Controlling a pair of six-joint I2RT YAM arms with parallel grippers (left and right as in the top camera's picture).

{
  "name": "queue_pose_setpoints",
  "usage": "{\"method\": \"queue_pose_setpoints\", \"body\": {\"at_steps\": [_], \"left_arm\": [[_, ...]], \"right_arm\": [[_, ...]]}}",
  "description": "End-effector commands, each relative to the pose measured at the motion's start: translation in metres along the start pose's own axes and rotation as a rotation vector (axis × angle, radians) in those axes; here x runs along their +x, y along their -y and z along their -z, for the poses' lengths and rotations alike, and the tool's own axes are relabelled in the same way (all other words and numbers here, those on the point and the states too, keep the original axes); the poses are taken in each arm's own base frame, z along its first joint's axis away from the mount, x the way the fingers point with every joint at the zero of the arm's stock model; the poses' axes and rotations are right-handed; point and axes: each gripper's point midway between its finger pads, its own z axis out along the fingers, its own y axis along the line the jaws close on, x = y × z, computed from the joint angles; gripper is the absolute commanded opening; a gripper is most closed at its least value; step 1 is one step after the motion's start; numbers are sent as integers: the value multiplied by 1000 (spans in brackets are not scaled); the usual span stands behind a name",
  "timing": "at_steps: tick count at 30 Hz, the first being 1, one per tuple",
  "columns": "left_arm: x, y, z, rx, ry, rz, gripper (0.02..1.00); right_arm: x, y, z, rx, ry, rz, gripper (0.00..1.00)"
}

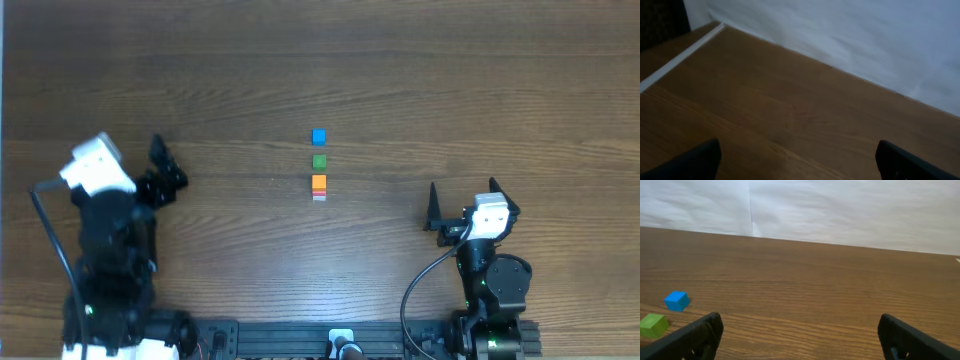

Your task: Stack Cubes

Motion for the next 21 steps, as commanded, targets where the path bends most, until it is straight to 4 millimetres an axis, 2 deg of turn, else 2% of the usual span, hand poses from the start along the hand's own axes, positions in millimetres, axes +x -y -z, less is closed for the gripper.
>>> {"method": "queue_pose_setpoints", "body": {"at_steps": [1,3,5,8,11,18,21], "left_arm": [[12,-34,10,-115,118,19,1000],[17,-44,14,-142,144,60,998],[22,-45,18,-114,159,103,1000],[25,-33,24,-10,178,112,1000],[29,-16,28,110,205,29,998],[54,15,32,323,159,-29,1000],[69,22,32,367,98,-46,998]], "right_arm": [[1,0,0,3,2,5,993],[1,0,0,3,2,5,991],[1,0,0,3,2,5,993],[1,0,0,3,2,5,993],[1,0,0,3,2,5,993],[1,0,0,3,2,5,991],[1,0,0,3,2,5,991]]}}
